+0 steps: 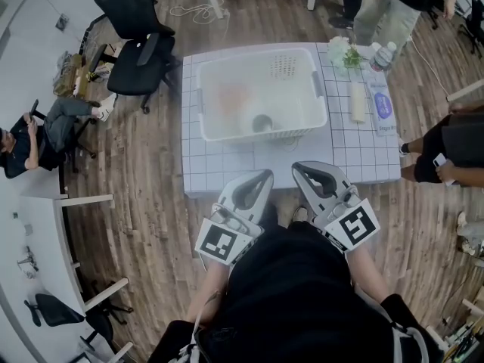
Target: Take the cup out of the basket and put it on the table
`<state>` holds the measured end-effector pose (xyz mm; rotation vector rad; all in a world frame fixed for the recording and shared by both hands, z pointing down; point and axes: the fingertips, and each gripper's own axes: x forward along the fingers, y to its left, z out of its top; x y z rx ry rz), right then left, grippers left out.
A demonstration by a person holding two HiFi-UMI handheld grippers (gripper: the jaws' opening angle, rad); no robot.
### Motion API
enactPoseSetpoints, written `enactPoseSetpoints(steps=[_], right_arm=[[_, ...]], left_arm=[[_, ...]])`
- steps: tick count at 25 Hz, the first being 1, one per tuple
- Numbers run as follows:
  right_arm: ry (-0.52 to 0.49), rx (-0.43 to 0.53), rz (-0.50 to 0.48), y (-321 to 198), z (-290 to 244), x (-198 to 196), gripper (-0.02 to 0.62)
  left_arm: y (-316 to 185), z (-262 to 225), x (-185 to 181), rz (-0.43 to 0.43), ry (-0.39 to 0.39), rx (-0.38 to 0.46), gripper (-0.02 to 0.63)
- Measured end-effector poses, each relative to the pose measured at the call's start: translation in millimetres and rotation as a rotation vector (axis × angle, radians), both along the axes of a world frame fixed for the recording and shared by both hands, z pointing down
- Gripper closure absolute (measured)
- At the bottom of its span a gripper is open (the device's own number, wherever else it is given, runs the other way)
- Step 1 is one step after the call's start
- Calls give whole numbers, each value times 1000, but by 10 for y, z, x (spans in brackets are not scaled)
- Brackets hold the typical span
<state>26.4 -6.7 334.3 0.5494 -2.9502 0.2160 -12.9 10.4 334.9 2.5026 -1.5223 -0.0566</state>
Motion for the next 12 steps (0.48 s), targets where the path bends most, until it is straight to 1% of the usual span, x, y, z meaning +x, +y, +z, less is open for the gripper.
enactPoseSetpoints(steps=[3, 8, 12], right_arm=[[11, -3, 11, -88, 24, -107, 580], [33, 2, 25, -187, 37, -324, 580], [51, 9, 34, -239, 73, -507, 580]], left_arm=[[-91, 43, -120, 15, -6, -6, 595], [-242, 0, -324, 32, 37, 4, 595], [-307, 32, -499, 54, 39, 7, 595]])
